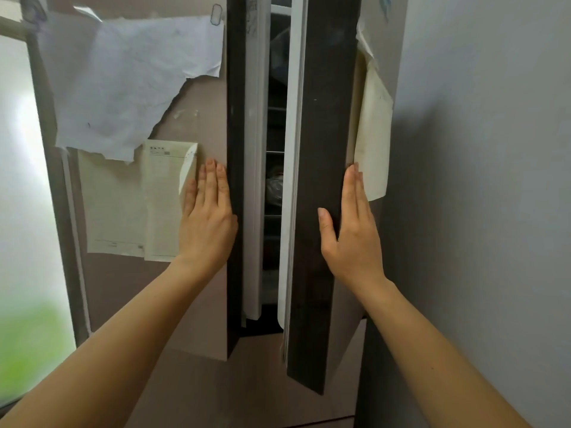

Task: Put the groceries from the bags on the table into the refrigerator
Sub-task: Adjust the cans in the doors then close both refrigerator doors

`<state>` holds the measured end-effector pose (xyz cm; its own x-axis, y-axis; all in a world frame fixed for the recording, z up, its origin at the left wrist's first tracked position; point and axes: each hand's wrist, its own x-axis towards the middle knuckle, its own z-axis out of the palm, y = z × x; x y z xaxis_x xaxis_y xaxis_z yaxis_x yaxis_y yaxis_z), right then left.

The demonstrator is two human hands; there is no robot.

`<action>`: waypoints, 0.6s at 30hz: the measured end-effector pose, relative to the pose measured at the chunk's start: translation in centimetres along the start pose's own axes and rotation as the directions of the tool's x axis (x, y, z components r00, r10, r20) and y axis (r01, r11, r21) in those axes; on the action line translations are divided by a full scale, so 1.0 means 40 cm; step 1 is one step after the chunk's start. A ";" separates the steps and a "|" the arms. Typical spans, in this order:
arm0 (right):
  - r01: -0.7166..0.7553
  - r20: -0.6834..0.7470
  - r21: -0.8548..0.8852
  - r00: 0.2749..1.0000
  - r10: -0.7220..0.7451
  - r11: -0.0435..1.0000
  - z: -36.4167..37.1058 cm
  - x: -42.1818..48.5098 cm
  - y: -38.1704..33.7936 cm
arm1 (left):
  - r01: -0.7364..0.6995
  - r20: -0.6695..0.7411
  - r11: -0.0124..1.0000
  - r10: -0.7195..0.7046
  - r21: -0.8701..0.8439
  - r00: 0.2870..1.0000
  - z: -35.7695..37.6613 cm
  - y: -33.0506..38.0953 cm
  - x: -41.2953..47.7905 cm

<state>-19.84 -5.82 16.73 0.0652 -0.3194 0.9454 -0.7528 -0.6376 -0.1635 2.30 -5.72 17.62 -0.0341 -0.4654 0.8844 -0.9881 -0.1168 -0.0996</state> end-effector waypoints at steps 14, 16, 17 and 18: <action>-0.004 -0.051 0.073 0.999 0.008 0.997 -0.036 -0.016 0.021 | 0.001 0.100 0.999 -0.006 0.043 0.995 0.009 0.023 0.015; 0.008 -0.039 0.058 0.999 -0.005 0.998 -0.030 -0.014 0.019 | -0.010 0.146 0.995 -0.005 0.102 0.989 0.018 0.029 0.035; 0.015 -0.032 0.049 0.999 -0.013 0.999 -0.026 -0.012 0.017 | -0.024 0.177 0.989 -0.003 0.149 0.984 0.022 0.032 0.049; 0.020 -0.027 0.039 0.999 -0.019 0.999 -0.021 -0.010 0.015 | -0.041 0.203 0.980 0.000 0.194 0.979 0.028 0.034 0.065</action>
<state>-20.88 -5.49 16.48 0.0621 -0.2885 0.9554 -0.7253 -0.6707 -0.1554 1.05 -8.05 19.28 -0.0032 -0.6341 0.7732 -0.9380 -0.2661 -0.2222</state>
